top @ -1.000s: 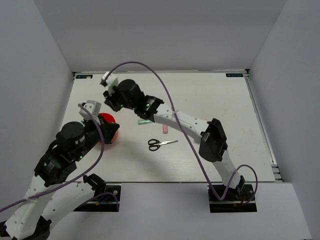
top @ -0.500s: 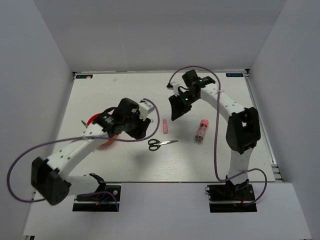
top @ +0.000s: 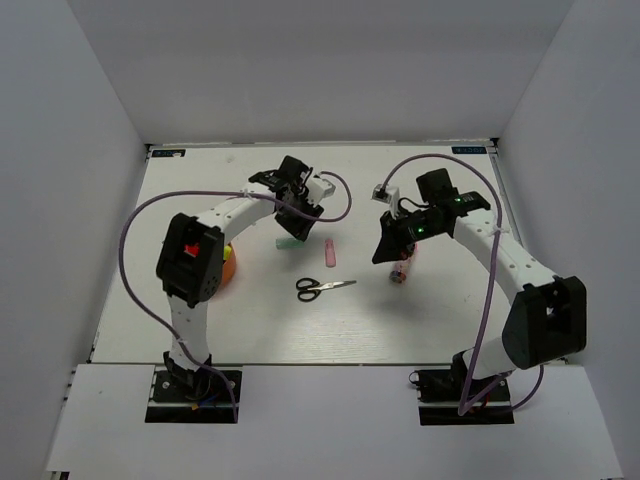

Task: Sort the stationery into containers
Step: Pick up the stationery from the center of the board.

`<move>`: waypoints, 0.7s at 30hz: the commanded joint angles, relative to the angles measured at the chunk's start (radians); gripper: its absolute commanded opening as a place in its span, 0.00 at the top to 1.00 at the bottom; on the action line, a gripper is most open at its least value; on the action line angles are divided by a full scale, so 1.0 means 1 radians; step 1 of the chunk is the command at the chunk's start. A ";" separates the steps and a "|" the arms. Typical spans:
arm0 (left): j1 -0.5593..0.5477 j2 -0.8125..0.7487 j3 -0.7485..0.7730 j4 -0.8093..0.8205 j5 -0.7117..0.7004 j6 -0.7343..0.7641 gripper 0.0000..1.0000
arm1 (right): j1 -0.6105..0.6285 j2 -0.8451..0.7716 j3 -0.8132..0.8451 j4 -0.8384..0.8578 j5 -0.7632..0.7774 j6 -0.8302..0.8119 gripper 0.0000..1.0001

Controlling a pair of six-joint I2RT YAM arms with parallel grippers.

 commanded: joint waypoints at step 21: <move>0.044 0.104 0.041 -0.047 0.018 0.138 0.32 | -0.135 -0.051 0.012 0.000 -0.189 -0.051 1.00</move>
